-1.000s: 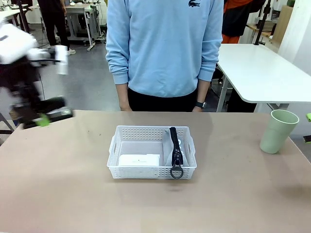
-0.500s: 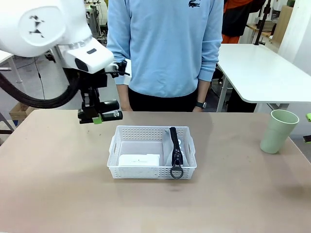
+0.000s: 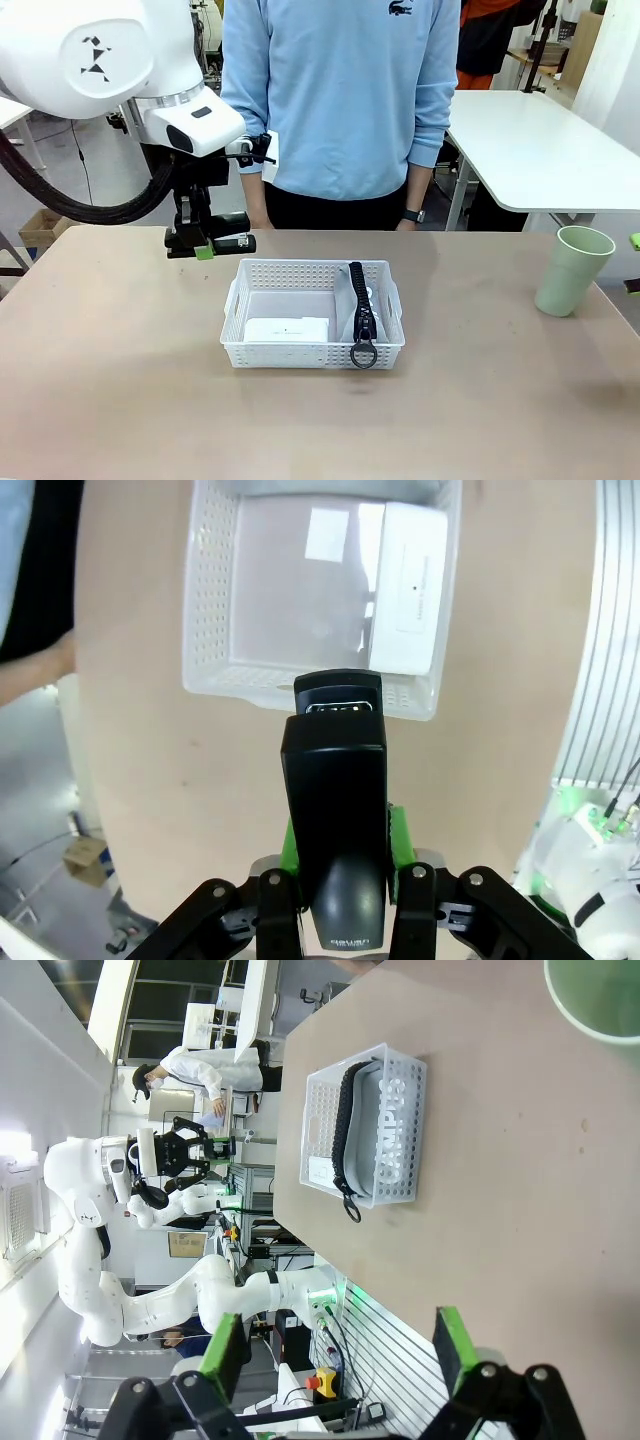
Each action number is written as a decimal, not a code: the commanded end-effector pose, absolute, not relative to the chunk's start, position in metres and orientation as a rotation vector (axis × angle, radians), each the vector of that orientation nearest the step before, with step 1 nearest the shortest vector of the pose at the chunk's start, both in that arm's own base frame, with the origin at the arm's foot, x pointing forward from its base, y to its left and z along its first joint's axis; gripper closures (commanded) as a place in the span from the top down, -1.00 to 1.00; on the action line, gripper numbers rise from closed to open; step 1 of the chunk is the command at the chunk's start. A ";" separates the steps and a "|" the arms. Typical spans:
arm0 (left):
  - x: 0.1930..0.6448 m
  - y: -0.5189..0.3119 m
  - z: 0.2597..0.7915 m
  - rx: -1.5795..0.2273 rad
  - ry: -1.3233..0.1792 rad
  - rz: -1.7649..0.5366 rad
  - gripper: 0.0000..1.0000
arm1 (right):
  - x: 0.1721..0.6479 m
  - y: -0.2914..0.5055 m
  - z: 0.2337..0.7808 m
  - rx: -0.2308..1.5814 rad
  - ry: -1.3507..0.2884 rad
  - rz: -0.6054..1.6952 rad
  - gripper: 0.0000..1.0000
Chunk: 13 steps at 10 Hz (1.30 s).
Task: Efficiently arrange items inside the basket to fit them all.
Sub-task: Pick up the Stapler and place it inside the Organizing basket.
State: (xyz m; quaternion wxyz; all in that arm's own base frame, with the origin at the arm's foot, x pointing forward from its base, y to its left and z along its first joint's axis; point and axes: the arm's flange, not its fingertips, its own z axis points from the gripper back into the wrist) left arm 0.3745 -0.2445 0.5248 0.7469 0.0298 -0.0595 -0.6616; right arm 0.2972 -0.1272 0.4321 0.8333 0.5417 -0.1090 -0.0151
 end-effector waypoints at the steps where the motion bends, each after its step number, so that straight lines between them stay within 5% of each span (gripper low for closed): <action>1: 0.377 -0.249 0.522 0.020 -0.204 -1.473 -0.27 | 0.299 -0.127 0.434 1.168 -0.256 -0.020 1.00; 13: 0.472 -0.343 0.367 -0.075 -0.159 -1.509 -0.27 | 0.299 -0.127 0.434 1.168 -0.256 -0.020 1.00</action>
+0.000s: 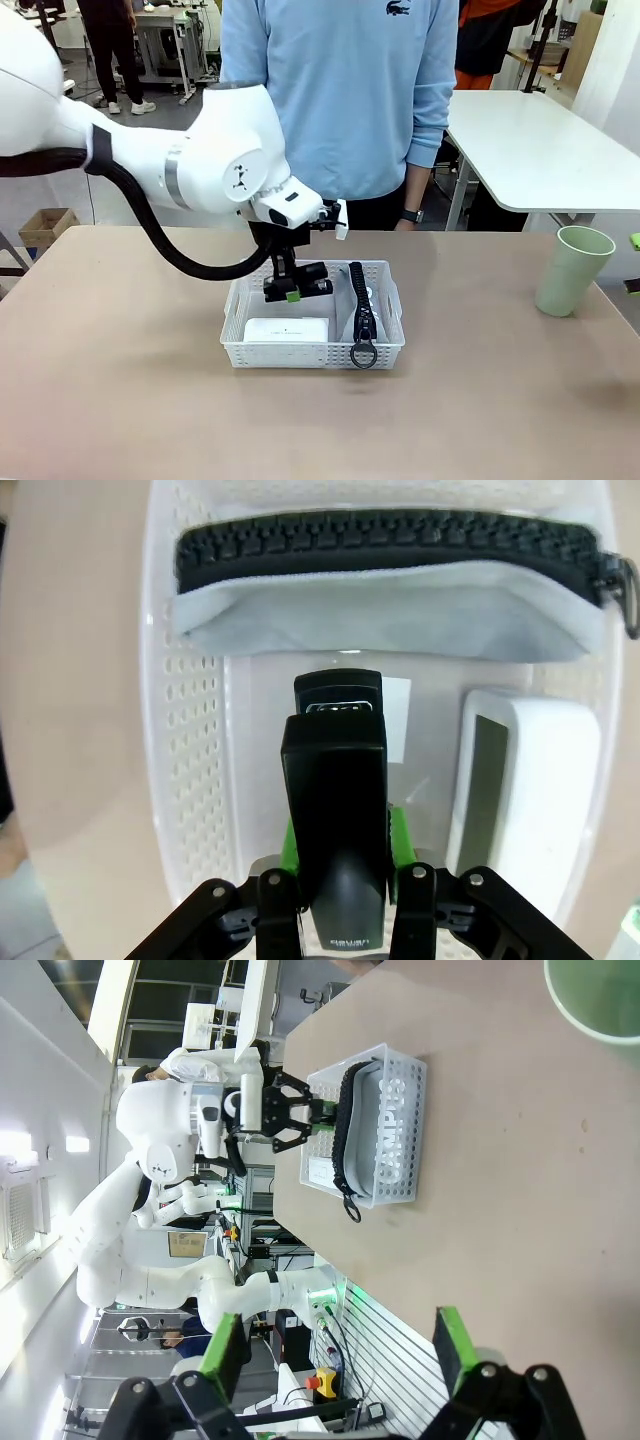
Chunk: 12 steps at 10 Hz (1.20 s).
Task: Efficiently arrange items inside the basket to fit them all.
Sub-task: Pick up the Stapler and place it inside the Organizing basket.
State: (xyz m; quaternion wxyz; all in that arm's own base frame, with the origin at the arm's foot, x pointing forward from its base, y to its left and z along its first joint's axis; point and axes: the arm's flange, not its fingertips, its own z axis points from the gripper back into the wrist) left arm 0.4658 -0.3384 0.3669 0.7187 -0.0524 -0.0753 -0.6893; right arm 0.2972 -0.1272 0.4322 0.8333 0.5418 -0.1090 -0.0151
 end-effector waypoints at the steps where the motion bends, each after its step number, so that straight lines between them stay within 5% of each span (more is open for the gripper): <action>1: 0.474 -0.346 0.361 -0.049 -0.154 -1.518 -0.27 | 0.299 -0.127 0.434 1.168 -0.256 -0.020 1.00; 10: 0.479 -0.349 0.338 0.065 -0.061 -1.585 -0.27 | 0.299 -0.127 0.434 1.168 -0.256 -0.020 1.00; 11: 0.478 -0.350 0.337 0.083 -0.036 -1.590 0.72 | 0.299 -0.127 0.434 1.168 -0.256 -0.020 1.00; 12: 0.478 -0.350 0.336 0.090 -0.034 -1.589 0.89 | 0.299 -0.127 0.434 1.168 -0.256 -0.020 1.00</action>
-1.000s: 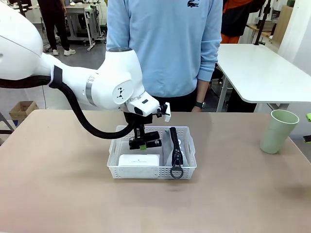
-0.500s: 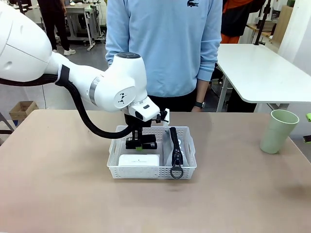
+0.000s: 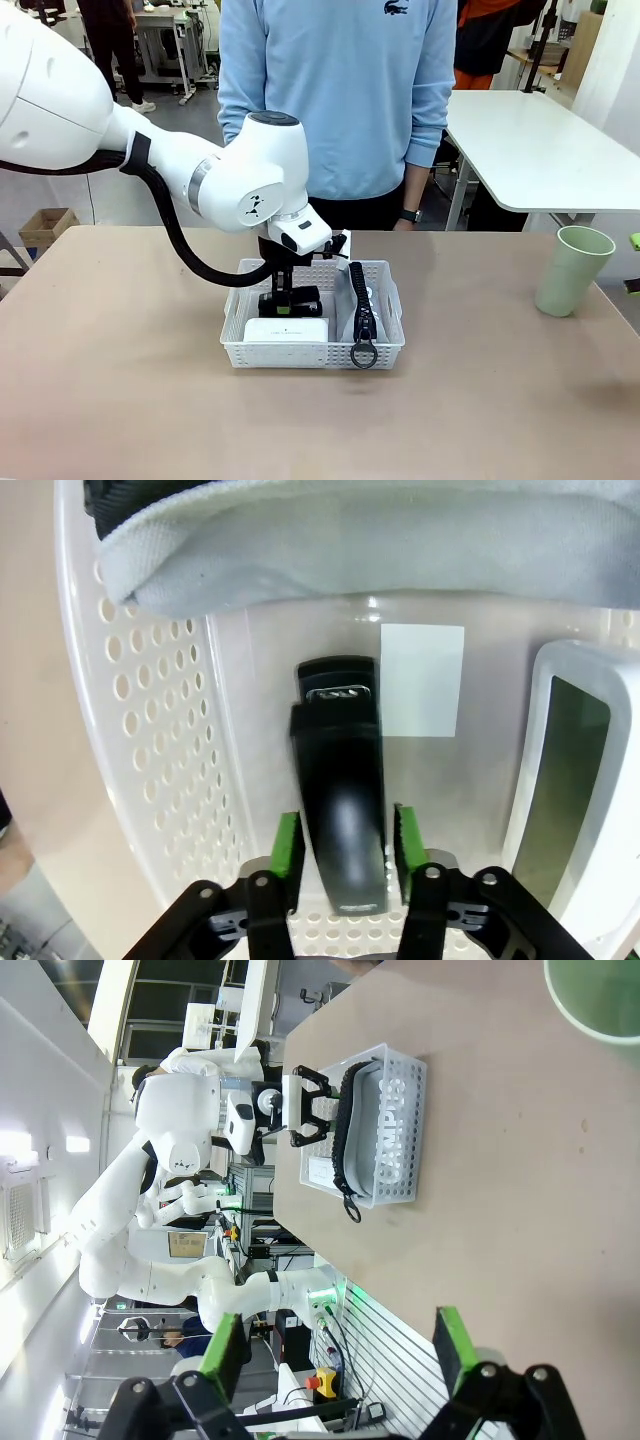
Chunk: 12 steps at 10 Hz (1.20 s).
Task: Efficiently arrange items inside the basket to fit them all.
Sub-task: Pick up the Stapler and place it inside the Organizing basket.
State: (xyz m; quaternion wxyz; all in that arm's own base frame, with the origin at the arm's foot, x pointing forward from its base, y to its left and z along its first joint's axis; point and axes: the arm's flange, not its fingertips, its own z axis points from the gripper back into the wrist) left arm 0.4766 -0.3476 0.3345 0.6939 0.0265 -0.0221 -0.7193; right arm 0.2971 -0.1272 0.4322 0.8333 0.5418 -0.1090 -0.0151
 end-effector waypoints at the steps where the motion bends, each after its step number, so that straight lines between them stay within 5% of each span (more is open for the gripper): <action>1: 0.477 -0.350 0.336 0.091 -0.032 -1.590 1.00 | 0.299 -0.127 0.434 1.168 -0.256 -0.020 1.00; 12: 0.439 -0.327 0.376 0.036 -0.107 -1.597 1.00 | 0.299 -0.127 0.434 1.168 -0.256 -0.020 1.00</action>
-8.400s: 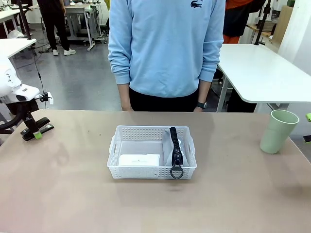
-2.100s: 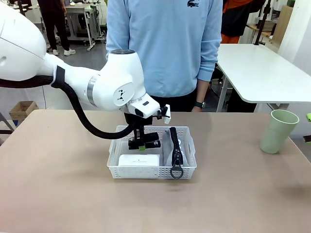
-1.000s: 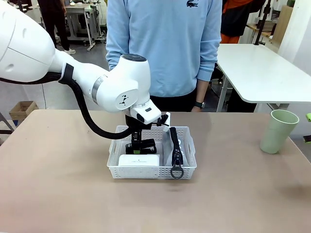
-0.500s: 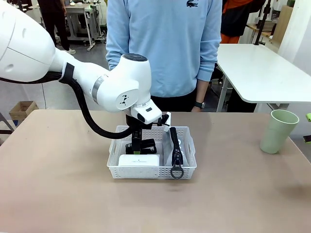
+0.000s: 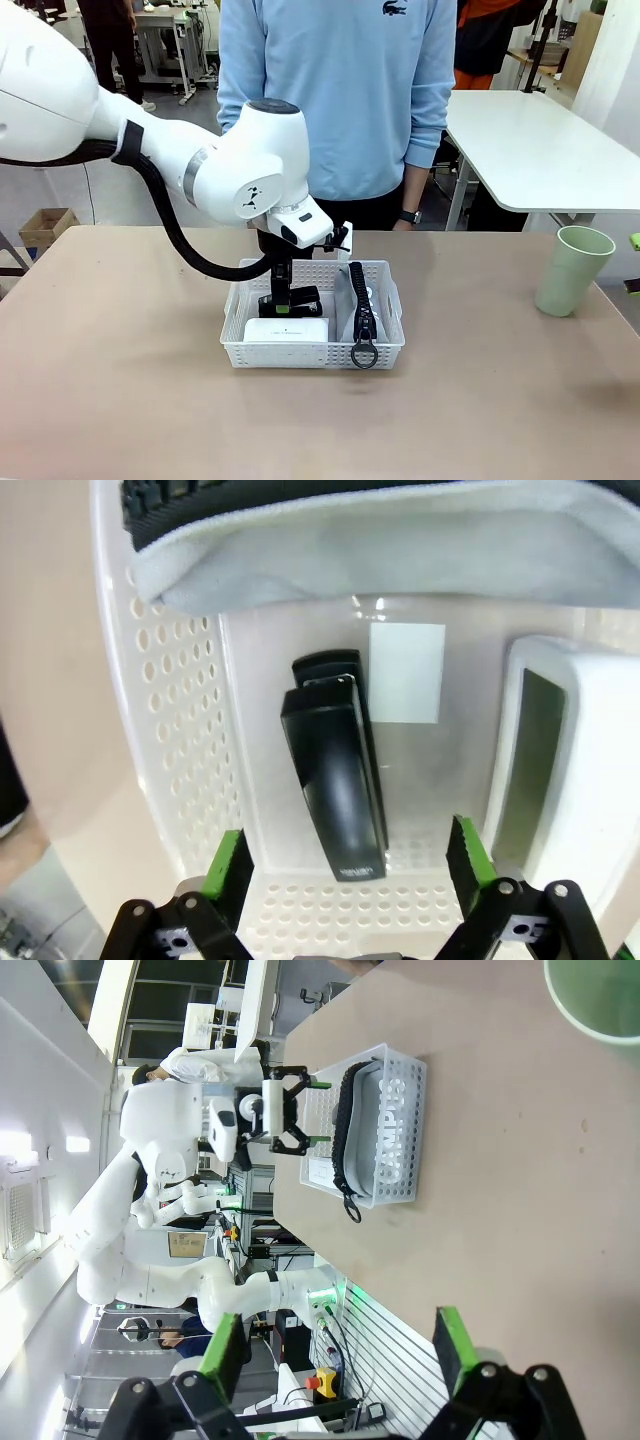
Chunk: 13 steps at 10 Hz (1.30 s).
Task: Efficiently arrange items inside the basket to fit them all.
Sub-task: Pick up the Stapler and place it inside the Organizing basket.
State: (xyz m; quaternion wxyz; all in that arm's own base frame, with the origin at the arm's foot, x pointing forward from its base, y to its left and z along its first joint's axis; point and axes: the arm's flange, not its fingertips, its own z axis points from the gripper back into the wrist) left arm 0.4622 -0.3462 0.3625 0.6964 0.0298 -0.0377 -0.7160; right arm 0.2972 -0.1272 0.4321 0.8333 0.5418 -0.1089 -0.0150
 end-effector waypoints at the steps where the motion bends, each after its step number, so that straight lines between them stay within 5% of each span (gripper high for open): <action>1: 0.425 -0.316 0.391 0.012 -0.129 -1.589 1.00 | 0.299 -0.127 0.434 1.168 -0.256 -0.020 1.00; 5: 0.367 -0.203 0.479 -0.324 -0.261 -1.455 1.00 | 0.299 -0.127 0.434 1.168 -0.256 -0.020 1.00; 8: 0.369 -0.074 0.522 -0.544 -0.270 -1.052 1.00 | 0.299 -0.127 0.434 1.168 -0.256 -0.020 1.00; 13: 0.390 0.133 0.489 -0.990 -0.406 -0.413 1.00 | 0.299 -0.127 0.434 1.168 -0.256 -0.020 1.00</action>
